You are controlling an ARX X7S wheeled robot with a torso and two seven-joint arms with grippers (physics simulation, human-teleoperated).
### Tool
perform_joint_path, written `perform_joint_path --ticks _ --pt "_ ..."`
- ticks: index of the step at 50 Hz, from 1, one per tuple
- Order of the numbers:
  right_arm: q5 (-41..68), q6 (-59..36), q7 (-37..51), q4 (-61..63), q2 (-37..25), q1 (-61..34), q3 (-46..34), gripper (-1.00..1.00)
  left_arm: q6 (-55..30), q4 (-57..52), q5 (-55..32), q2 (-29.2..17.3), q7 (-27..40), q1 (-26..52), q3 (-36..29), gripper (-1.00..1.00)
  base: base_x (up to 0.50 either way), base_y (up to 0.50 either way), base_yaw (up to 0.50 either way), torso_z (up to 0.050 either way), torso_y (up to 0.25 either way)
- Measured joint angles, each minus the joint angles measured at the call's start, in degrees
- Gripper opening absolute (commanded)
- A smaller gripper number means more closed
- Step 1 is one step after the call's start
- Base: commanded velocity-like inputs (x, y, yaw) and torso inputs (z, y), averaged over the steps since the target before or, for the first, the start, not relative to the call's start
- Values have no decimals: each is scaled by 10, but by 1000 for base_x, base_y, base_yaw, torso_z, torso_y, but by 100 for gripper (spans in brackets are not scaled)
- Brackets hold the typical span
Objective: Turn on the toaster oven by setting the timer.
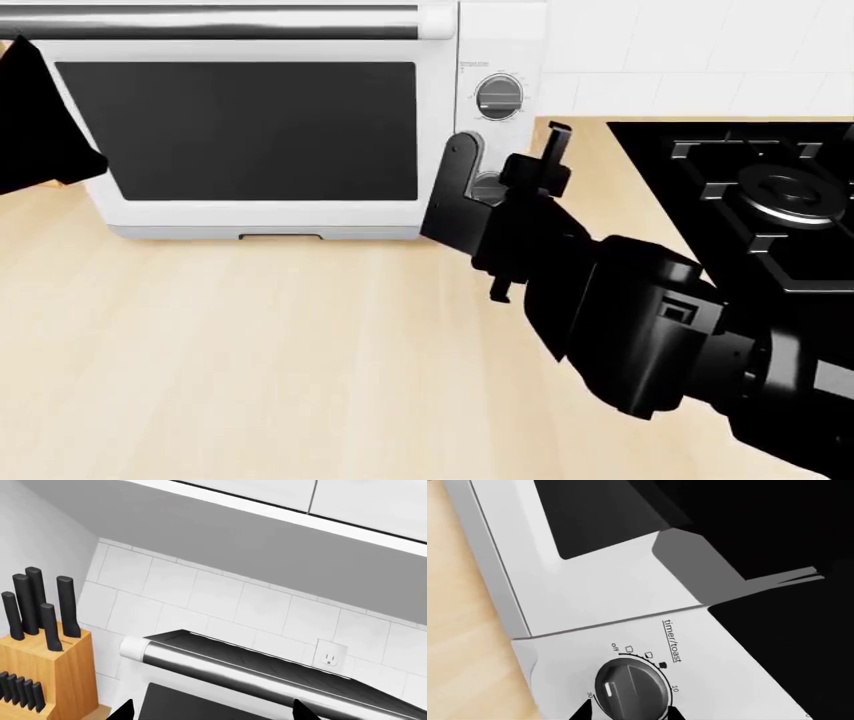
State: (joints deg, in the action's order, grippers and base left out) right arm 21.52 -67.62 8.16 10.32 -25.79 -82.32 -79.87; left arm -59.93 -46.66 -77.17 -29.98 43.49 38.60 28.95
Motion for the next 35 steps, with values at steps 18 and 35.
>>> perform_joint_path --ticks 18,35 --pt "30 2 19 -7 1 22 49 -100 6 0 -1 0 0 -9 -1 100 4 1 3 0 0" --pt "49 1 36 -11 4 39 83 -100 11 2 1 1 1 -11 -9 100 3 1 3 0 0"
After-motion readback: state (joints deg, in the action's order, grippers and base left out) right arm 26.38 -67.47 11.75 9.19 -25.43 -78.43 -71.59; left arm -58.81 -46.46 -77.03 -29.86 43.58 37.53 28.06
